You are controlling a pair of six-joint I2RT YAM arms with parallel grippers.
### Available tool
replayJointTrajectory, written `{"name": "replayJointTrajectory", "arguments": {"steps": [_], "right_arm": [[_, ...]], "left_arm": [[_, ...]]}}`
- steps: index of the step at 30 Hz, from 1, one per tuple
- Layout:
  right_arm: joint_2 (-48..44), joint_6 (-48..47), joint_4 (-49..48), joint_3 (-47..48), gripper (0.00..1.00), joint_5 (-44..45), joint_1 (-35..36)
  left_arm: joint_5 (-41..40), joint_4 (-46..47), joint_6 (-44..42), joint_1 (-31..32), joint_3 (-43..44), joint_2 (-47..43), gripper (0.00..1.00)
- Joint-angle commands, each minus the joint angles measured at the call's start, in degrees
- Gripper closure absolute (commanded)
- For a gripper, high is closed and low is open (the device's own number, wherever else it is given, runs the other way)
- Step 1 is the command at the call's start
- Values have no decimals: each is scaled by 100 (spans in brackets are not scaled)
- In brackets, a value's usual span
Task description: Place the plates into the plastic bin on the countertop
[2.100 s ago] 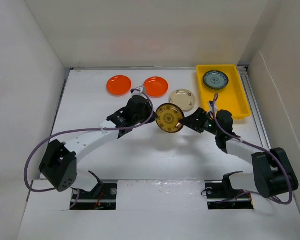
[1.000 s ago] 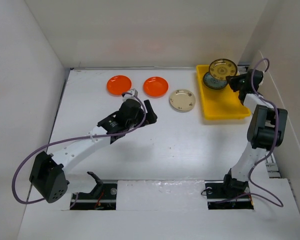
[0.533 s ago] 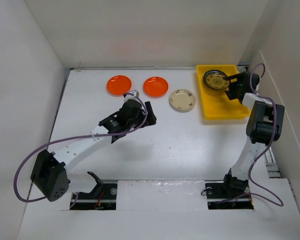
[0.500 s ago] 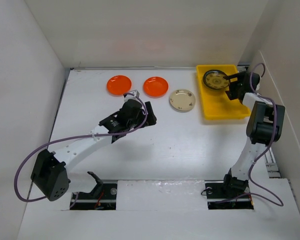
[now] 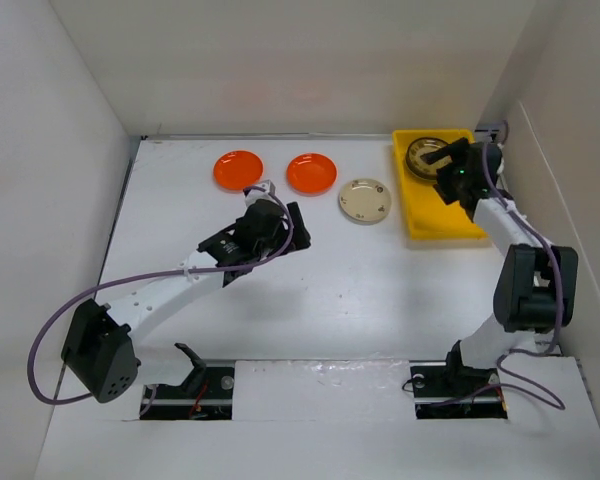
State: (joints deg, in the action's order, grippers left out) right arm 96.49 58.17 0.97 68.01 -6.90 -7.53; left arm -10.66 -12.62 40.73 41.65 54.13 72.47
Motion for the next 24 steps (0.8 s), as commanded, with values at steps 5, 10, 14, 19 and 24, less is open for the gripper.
{"name": "replayJointTrajectory", "arguments": {"steps": [5,10,14,19,24], "right_arm": [[-1560,34,-562,-1622,1,908,2104],[-1818,931,-1194,-2528,4,1981,3195],[-1274,1599,-1485,-2591,12,2639,3600],[-177,2775,-1486,-2222,19,2983,3653],[536,3393,-1600,-1924,23,2994,3496]], "left_arm": [[-613,-179,435,-68,291,-84,0],[124,233,549,-605,64,39,0],[125,348,603,-605,-112,-22,0],[300,348,472,-605,-306,-470,0],[354,172,199,-605,-429,-935,0]]}}
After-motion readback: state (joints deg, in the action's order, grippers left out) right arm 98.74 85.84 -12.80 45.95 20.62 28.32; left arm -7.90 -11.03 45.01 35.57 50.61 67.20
